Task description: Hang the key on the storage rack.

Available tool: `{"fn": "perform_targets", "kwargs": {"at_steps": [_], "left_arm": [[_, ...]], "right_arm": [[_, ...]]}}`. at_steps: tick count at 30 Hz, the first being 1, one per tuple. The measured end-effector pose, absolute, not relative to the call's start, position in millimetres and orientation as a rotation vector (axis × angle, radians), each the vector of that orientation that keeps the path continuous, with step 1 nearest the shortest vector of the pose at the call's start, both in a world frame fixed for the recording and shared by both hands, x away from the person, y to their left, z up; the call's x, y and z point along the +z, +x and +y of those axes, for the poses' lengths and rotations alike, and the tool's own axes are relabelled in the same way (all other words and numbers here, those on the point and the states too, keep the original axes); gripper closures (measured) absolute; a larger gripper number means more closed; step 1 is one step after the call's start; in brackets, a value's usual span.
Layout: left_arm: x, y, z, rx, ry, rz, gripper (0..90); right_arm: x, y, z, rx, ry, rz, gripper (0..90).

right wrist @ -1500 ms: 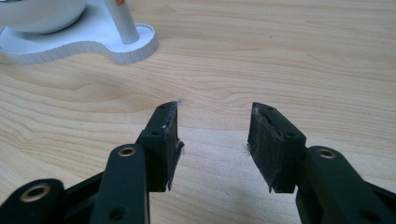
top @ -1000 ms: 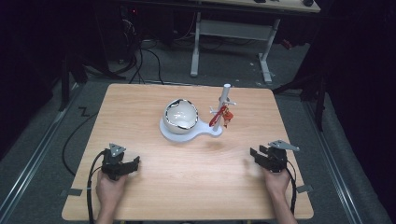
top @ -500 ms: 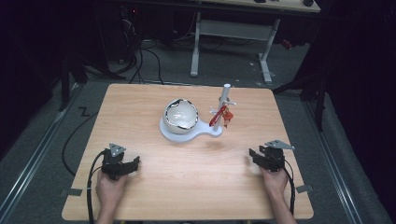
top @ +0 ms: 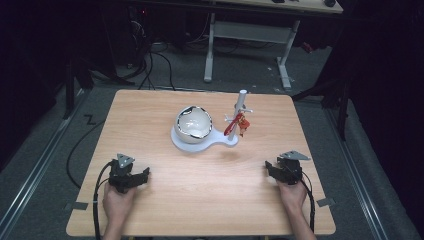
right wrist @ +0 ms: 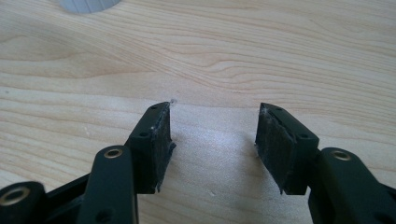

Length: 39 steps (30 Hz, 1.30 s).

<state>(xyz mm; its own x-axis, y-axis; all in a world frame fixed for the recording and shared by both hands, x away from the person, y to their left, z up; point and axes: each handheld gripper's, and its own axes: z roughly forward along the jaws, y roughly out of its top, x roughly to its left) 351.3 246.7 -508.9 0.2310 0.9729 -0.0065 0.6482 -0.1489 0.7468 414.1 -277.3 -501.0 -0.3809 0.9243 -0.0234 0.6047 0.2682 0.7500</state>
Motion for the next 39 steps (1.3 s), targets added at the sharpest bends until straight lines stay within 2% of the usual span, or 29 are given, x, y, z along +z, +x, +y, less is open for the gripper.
{"fn": "perform_targets", "kwargs": {"at_steps": [9, 23, 39], "left_arm": [[-508.9, 351.3, 246.7, 0.660, 1.877, 1.488, 23.4], [-508.8, 350.5, 246.4, 0.659, 1.877, 1.490, 23.3], [-508.9, 350.3, 246.4, 0.659, 1.876, 1.490, 23.3]], "right_arm": [[-502.2, 414.4, -273.9, 0.906, 1.371, 2.097, 44.4], [-502.7, 412.7, -273.9, 0.914, 1.377, 2.118, 34.5], [-502.8, 407.6, -274.1, 0.910, 1.392, 2.108, 33.9]]}}
